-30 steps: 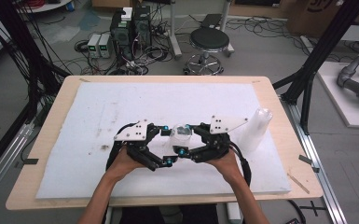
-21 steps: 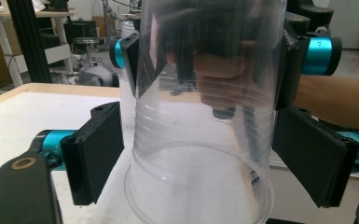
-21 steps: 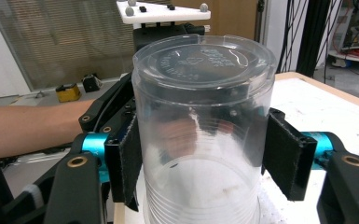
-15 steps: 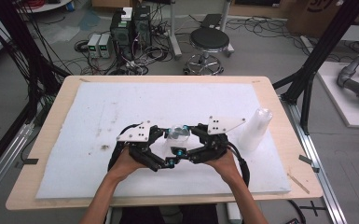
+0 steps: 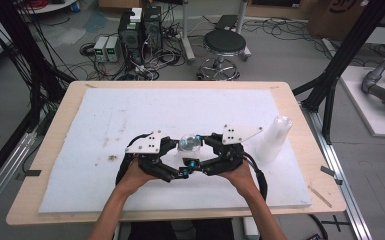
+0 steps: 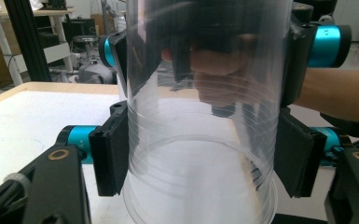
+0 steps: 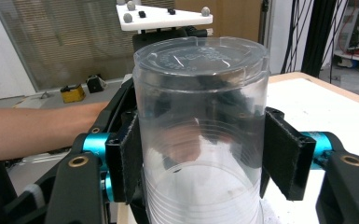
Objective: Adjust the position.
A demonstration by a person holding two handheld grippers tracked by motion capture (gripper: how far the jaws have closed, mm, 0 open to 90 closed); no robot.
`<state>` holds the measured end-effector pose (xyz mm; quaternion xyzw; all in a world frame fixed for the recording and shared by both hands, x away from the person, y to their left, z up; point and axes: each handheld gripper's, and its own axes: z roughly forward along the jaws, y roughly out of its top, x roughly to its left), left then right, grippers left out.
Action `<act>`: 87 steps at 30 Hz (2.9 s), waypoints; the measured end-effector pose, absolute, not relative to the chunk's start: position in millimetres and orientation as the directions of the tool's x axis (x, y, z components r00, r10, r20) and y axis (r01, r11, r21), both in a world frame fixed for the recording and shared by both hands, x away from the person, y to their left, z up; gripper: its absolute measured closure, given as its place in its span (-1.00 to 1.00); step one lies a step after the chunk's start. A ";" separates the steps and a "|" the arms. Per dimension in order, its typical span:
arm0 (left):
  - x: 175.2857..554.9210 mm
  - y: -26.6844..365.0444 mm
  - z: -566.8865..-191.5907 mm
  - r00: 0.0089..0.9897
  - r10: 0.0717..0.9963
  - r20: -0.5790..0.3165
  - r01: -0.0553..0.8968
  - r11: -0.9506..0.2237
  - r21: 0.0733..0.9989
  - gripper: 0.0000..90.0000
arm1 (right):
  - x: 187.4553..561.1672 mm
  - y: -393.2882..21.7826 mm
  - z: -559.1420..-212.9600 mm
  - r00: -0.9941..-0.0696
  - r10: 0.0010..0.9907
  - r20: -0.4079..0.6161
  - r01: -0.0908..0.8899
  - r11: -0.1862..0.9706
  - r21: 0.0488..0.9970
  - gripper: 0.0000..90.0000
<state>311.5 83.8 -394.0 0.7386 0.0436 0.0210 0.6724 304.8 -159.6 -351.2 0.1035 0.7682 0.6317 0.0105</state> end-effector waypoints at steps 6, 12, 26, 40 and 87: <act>311.5 84.1 -394.1 0.995 0.099 -0.020 0.031 -0.105 0.994 -0.29 | 305.4 -159.7 -352.2 -0.979 0.173 0.110 0.142 0.184 0.973 -0.23; 311.4 85.3 -394.9 0.994 0.104 -0.025 0.037 -0.108 0.994 -0.28 | 305.7 -158.5 -353.3 -0.976 0.186 0.111 0.147 0.197 0.969 -0.49; 311.3 98.1 -385.6 0.993 0.118 0.002 0.026 -0.241 0.970 -0.27 | 300.4 -162.6 -352.0 -0.973 0.212 0.091 0.152 0.294 0.944 -0.69; 312.6 98.6 -357.9 0.998 0.020 0.058 -0.033 -0.619 0.785 -0.26 | 294.4 -160.7 -332.5 -0.983 0.184 0.019 0.115 0.528 0.841 -0.70; 319.0 67.3 -342.9 0.996 -0.085 0.031 -0.089 -0.872 0.482 -0.25 | 302.8 -120.9 -322.3 -0.995 0.086 -0.055 0.033 0.783 0.622 -0.65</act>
